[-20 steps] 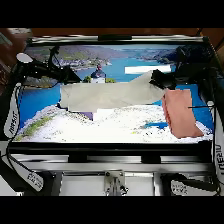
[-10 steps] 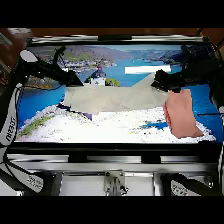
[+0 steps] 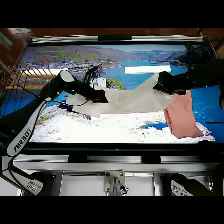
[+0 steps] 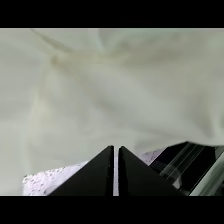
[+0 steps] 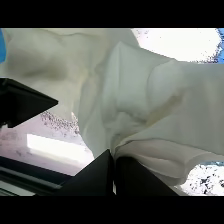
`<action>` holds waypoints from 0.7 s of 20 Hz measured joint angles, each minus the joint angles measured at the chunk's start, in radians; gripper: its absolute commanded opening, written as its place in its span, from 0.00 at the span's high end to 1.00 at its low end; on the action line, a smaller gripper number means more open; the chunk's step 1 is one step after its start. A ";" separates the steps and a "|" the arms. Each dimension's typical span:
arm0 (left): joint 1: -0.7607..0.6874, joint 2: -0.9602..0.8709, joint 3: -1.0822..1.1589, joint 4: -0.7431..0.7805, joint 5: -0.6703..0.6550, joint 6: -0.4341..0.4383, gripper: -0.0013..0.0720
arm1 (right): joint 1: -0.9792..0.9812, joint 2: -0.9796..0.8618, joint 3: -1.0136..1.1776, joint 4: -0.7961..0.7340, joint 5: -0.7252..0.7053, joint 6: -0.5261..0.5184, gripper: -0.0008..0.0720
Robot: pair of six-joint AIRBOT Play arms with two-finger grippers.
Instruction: Fold the shirts.
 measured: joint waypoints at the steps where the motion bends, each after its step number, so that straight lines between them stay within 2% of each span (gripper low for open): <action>1: -0.029 -0.003 -0.006 -0.007 0.047 -0.014 0.86 | 0.000 0.013 0.000 0.000 -0.007 0.001 0.92; 3: -0.082 -0.012 -0.014 -0.019 0.129 -0.045 0.87 | 0.000 0.041 0.000 0.000 -0.016 0.003 0.92; 5: -0.130 -0.028 -0.017 -0.043 0.203 -0.065 0.94 | 0.000 0.069 0.000 0.000 -0.023 0.013 0.92; 9: -0.216 -0.079 -0.016 -0.127 0.282 -0.082 0.94 | 0.000 0.124 0.000 0.010 -0.026 0.027 0.92; 14: -0.253 -0.103 0.020 -0.251 0.307 -0.011 0.95 | 0.000 0.148 0.000 0.012 -0.023 0.045 0.92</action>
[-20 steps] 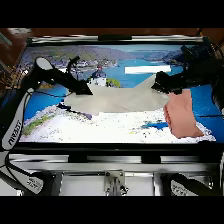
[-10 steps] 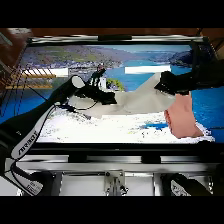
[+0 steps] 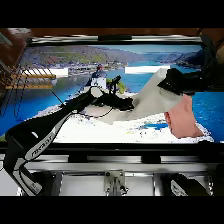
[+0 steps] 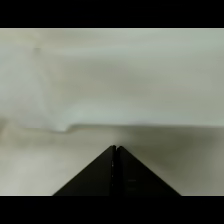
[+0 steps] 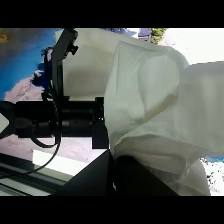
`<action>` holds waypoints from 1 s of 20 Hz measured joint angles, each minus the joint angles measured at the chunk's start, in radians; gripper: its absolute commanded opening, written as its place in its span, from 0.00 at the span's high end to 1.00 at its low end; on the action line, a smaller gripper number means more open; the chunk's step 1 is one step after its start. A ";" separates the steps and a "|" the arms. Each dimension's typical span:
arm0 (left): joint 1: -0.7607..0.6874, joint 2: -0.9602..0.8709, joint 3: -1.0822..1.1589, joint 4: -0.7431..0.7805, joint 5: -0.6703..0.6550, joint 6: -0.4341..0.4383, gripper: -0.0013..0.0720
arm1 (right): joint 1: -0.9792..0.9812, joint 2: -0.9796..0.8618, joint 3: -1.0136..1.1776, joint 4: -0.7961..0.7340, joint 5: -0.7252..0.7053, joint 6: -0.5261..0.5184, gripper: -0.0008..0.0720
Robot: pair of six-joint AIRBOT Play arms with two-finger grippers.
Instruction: Fold the shirts.
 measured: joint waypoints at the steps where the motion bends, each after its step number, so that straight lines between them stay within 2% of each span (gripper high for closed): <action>1: 0.007 0.008 0.005 -0.001 -0.008 0.009 0.95 | 0.000 0.002 0.000 -0.001 0.004 0.001 0.92; 3: 0.034 0.051 0.013 0.032 -0.033 0.015 0.95 | 0.000 0.004 0.000 -0.002 0.018 0.006 0.92; 9: 0.177 0.296 0.020 0.304 -0.137 -0.041 0.95 | 0.053 -0.047 0.000 0.014 0.118 0.029 0.93; 14: 0.393 0.512 0.021 0.401 -0.166 -0.068 0.95 | 0.233 -0.178 0.000 0.114 0.407 0.030 0.93; 17: 0.504 0.584 0.021 0.421 -0.201 -0.079 0.95 | 0.345 -0.283 0.009 0.192 0.583 0.025 0.93; 20: 0.570 0.615 0.019 0.426 -0.252 -0.083 0.95 | 0.443 -0.410 0.056 0.243 0.694 0.024 0.92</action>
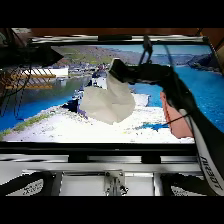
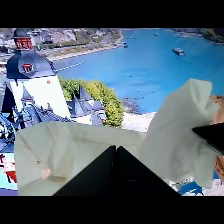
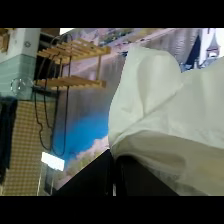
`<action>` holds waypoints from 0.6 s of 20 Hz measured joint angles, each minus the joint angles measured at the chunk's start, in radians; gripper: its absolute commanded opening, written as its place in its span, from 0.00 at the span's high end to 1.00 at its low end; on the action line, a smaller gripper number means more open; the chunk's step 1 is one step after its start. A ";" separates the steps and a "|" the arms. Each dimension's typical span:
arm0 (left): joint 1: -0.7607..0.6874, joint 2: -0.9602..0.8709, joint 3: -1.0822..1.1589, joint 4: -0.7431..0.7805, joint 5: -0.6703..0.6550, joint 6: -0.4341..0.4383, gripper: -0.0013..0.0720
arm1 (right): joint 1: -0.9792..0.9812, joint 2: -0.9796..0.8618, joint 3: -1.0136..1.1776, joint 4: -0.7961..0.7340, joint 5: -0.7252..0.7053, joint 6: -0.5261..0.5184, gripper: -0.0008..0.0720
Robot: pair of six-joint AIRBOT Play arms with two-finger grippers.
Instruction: Fold the shirts.
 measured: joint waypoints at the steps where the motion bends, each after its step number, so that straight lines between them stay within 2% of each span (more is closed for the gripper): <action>1: 0.014 0.004 -0.002 0.007 -0.016 -0.002 0.95 | 0.024 -0.042 0.021 0.012 0.021 0.002 0.92; 8: 0.041 0.015 -0.007 0.026 -0.080 -0.003 0.95 | 0.138 -0.276 0.140 0.093 0.094 0.056 0.92; 9: 0.042 0.015 -0.008 0.027 -0.086 -0.003 0.95 | 0.151 -0.291 0.145 0.100 0.093 0.063 0.89; 10: 0.043 0.015 -0.008 0.029 -0.087 -0.003 0.95 | 0.164 -0.303 0.149 0.109 0.093 0.066 0.69; 11: 0.045 0.015 -0.008 0.031 -0.088 -0.003 0.95 | 0.176 -0.310 0.152 0.117 0.095 0.071 0.33; 12: 0.045 0.015 -0.008 0.033 -0.090 -0.003 0.95 | 0.186 -0.316 0.154 0.121 0.097 0.071 0.26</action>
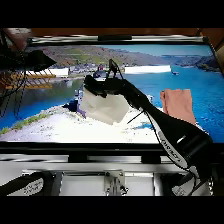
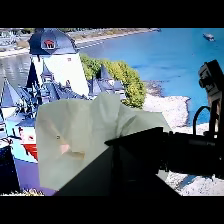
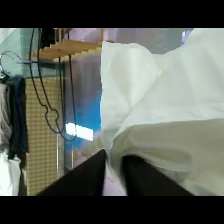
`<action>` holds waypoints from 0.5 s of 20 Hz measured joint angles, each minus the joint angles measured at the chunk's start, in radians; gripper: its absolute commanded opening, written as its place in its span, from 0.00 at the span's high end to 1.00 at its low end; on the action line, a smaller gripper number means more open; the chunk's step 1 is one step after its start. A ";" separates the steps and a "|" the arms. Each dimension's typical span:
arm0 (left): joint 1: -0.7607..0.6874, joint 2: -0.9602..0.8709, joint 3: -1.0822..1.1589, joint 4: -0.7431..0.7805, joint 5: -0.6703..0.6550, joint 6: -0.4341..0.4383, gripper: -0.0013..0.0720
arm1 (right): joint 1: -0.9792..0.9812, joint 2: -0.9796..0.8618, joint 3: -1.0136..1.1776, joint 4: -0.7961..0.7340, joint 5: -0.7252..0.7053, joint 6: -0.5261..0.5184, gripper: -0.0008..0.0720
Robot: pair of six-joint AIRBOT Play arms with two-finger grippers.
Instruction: Fold the shirts.
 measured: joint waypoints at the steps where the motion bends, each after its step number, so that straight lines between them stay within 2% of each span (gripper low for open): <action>1: 0.000 0.000 0.000 0.000 0.000 0.000 0.95 | 0.005 -0.005 0.002 0.001 -0.002 0.000 0.24; 4: 0.000 0.000 0.000 0.000 -0.003 0.000 0.95 | -0.006 -0.001 0.003 -0.002 -0.040 -0.006 0.24; 6: 0.000 0.000 0.000 0.000 -0.006 0.000 0.95 | -0.038 0.024 0.005 -0.048 -0.124 -0.016 0.24; 8: 0.000 0.000 0.000 0.008 -0.008 0.000 0.95 | -0.091 0.064 0.005 -0.162 -0.254 -0.017 0.24; 9: 0.000 0.000 0.000 0.014 -0.008 0.000 0.95 | -0.125 0.090 0.005 -0.238 -0.326 -0.011 0.16; 10: 0.000 0.000 0.000 0.018 -0.009 0.000 0.95 | -0.162 0.112 0.005 -0.312 -0.393 0.000 0.04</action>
